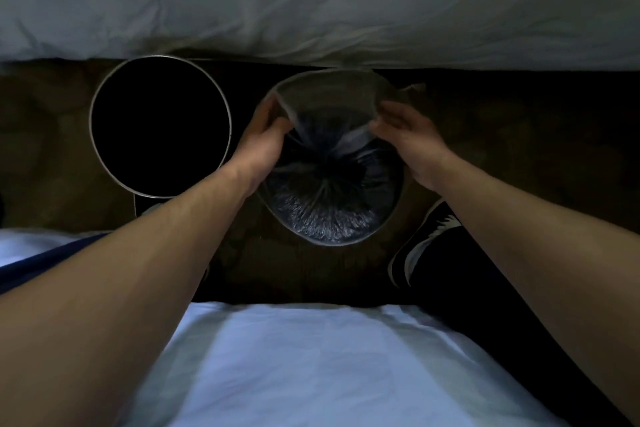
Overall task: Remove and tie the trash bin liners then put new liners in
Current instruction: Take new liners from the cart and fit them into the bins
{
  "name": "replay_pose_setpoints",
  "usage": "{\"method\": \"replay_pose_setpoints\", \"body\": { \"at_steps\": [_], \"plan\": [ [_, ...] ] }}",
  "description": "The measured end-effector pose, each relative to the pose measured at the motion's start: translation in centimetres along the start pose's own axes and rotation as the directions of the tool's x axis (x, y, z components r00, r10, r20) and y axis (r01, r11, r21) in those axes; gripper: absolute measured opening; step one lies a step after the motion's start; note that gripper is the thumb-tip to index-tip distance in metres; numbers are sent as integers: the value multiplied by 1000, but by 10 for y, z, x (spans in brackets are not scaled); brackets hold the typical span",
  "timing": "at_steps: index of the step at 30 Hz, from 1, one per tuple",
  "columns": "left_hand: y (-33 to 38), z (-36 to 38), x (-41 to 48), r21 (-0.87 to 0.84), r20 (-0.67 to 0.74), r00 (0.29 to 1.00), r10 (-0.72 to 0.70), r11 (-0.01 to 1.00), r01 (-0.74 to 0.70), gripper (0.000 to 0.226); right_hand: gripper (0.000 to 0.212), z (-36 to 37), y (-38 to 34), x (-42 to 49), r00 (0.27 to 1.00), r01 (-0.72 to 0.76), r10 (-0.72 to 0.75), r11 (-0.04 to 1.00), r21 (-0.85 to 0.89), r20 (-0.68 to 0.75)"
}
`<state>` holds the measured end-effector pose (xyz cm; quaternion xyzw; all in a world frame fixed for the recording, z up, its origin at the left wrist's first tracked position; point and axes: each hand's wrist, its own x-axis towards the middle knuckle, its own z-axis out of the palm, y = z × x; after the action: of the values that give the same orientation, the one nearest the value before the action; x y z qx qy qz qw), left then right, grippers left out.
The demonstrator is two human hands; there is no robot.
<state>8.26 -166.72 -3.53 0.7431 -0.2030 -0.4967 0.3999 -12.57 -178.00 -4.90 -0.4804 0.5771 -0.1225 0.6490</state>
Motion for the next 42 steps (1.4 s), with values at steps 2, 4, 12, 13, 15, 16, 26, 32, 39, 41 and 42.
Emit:
{"method": "replay_pose_setpoints", "body": {
  "at_steps": [2, 4, 12, 13, 15, 16, 26, 32, 39, 41, 42],
  "plan": [
    [-6, 0, 10, 52, 0, 996, -87, 995, 87, 45, 50, 6, -1, 2, 999, 14, -10, 995, -99, 37],
    [-8, -1, 11, 28, 3, 974, -226, 974, 226, 42, 42, 7, 2, 0, 999, -3, 13, 981, -193, 52],
    [-50, -5, -14, -71, -62, 888, -456, 889, 452, 86, 23, -14, 27, -22, 985, -69, 93, 984, -164, 144],
    [-56, -6, -21, -29, -106, 890, -444, 896, 444, 91, 27, -18, 29, -26, 979, -50, 87, 979, -199, 183],
    [-63, -9, -35, 127, -195, 919, -344, 920, 371, 82, 30, -26, 29, -37, 972, -30, 97, 954, -299, 215],
    [-63, -9, -44, 233, -243, 937, -249, 923, 306, 68, 33, -29, 28, -41, 975, -10, 88, 934, -357, 203],
    [-57, 16, -79, -397, 11, 818, -575, 748, 531, 70, 69, -2, 21, -51, 899, -438, 434, 885, -158, -62],
    [-57, 5, -70, -74, -275, 872, -405, 913, 400, 81, 64, 4, 25, -62, 991, -22, -83, 682, -731, -107],
    [-38, 21, -76, 868, 345, 806, 480, 163, -469, 44, 50, 20, 18, -65, 806, 535, -306, 12, -845, 506],
    [-36, 29, -67, 851, 496, 838, 227, 66, -521, 63, 67, 25, 18, -60, 854, 509, -86, -57, -859, 513],
    [-36, 30, -64, 848, 526, 843, 115, 14, -531, 68, 70, 25, 17, -59, 865, 498, -1, -119, -859, 502]
  ]
}}
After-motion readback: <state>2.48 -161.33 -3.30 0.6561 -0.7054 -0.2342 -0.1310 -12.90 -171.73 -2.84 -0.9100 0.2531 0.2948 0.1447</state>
